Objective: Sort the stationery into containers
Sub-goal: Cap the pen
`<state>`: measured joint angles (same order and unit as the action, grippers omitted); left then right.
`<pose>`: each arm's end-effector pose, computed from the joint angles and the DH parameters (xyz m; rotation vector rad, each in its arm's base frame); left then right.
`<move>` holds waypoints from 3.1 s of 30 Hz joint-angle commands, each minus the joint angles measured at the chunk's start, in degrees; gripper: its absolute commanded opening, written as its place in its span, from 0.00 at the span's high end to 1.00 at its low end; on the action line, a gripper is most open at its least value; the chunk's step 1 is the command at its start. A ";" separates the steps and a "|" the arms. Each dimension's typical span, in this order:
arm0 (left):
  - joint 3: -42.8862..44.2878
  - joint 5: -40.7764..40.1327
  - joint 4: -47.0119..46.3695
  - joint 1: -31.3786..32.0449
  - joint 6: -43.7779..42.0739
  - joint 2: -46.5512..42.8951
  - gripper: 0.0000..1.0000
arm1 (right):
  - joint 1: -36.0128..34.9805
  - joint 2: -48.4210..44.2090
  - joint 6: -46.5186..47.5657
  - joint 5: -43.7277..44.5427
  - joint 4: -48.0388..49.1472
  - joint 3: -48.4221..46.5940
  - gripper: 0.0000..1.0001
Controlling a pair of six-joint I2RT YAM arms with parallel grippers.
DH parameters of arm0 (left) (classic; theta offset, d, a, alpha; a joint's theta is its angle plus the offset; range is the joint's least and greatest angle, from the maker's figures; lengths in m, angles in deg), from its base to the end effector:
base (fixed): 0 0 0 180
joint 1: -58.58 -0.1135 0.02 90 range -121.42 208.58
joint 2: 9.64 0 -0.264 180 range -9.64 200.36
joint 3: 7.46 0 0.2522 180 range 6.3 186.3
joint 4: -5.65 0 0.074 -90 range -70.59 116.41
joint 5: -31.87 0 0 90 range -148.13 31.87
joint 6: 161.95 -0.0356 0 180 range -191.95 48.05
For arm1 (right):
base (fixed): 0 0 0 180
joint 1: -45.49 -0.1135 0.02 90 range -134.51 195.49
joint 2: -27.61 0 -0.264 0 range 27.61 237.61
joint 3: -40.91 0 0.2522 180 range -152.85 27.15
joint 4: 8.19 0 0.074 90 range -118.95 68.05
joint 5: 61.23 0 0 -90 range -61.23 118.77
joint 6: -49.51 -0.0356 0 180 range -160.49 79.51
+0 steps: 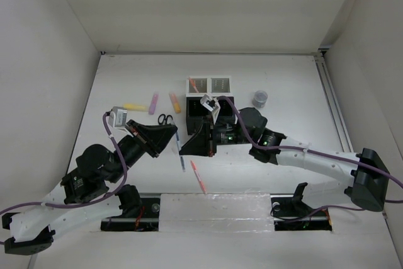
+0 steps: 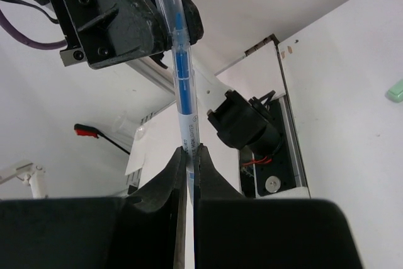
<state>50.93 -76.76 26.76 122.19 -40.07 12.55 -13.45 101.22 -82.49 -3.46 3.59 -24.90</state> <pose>0.0471 -0.0694 0.3902 0.0938 1.4199 -1.1909 0.1381 0.2661 0.3398 -0.7887 1.6403 1.7572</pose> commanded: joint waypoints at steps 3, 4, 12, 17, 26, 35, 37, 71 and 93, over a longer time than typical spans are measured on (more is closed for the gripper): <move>0.82 6.50 0.99 0.19 -0.68 -0.49 1.00 | 1.02 -2.23 2.00 1.11 -0.22 -3.23 1.00; 0.82 7.03 1.60 0.19 -0.68 -0.49 1.00 | 1.02 -2.24 2.01 1.11 -0.23 -2.71 1.00; 0.82 8.09 2.14 0.19 -0.68 -0.49 1.00 | 1.54 -3.90 3.06 1.11 -1.99 -2.70 1.00; 0.82 10.98 2.05 0.19 -0.68 0.13 1.00 | 2.15 -3.91 3.59 1.11 -2.51 -2.70 1.00; 0.82 13.27 2.05 0.19 -0.68 1.18 1.00 | 3.91 -4.43 4.12 -0.64 -2.51 -2.18 1.00; -0.32 16.78 2.05 0.19 -0.68 1.71 1.00 | 6.11 -5.05 5.17 -1.87 -2.51 -2.18 1.00; -0.32 16.79 1.52 0.19 -0.68 1.71 1.00 | 6.11 -5.05 4.65 -2.49 -1.21 -2.18 1.00; -4.81 14.85 -2.87 0.19 4.50 2.94 1.00 | 5.85 -3.38 -2.21 0.59 11.73 -1.73 1.00; -3.93 10.91 -0.50 0.19 5.12 2.94 1.00 | 5.59 -0.40 0.58 -1.17 9.62 -4.99 1.00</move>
<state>47.17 -72.08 18.91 121.45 -36.64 14.24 -7.94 99.99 -85.77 -12.18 6.17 -24.60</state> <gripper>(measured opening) 0.064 0.054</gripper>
